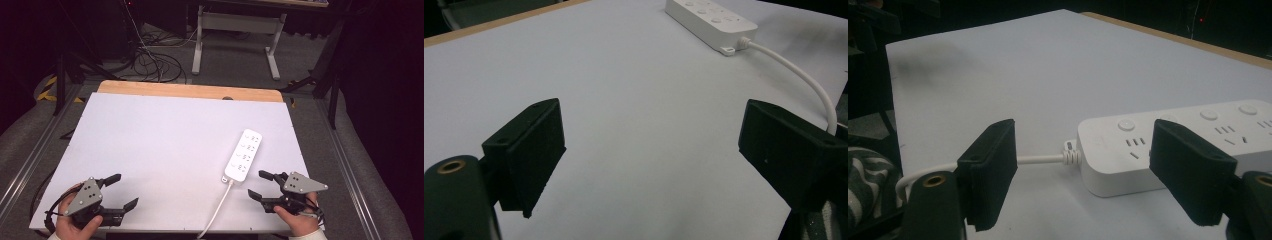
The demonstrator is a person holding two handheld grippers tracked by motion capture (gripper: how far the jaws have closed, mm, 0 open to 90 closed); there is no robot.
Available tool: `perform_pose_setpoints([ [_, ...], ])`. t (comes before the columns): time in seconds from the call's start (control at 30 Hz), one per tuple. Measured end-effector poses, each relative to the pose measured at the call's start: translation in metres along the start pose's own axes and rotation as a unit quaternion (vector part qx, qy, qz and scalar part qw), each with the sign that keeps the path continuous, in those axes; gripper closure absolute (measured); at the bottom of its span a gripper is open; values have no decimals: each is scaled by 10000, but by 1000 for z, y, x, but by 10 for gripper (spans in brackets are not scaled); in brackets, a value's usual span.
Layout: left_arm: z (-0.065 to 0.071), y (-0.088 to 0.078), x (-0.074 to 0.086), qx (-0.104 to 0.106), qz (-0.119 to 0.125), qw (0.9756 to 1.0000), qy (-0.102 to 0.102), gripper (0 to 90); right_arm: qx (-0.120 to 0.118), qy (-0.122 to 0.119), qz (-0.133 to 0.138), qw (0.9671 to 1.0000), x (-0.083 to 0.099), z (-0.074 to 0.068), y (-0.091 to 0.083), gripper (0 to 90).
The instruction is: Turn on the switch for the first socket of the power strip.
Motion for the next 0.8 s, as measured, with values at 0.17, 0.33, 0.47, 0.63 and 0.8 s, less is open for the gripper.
perform_pose_setpoints([
  [0.17, 0, 0, 0, 21, -8, 10000, 30, 120, 48, 37, -40, 10000, 9, 1, 1, 275],
  [0.33, 0, 0, 1, 18, -32, 10000, 57, 120, 146, 81, -96, 9998, 18, 3, 3, 289],
  [0.47, 0, 0, 1, 8, -40, 10000, 70, 120, 159, 171, -170, 9996, 25, 3, 3, 289],
  [0.63, -1, 1, 2, -8, -41, 10000, 50, 119, 187, 176, -267, 9993, 31, 2, 4, 288],
  [0.8, -5, 1, 3, -47, -21, 10000, 3, 118, 200, 191, -310, 9991, 33, 2, 6, 289],
])
Point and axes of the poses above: each handheld gripper's, and its own axes: y roughly forward along the jaws, x roughly out of its underside, z roughly to its right, the point moved 9 cm from there along y, roughly forward along the jaws, and after that the axes turned 7 degrees about -y, right-handed, at the moved point
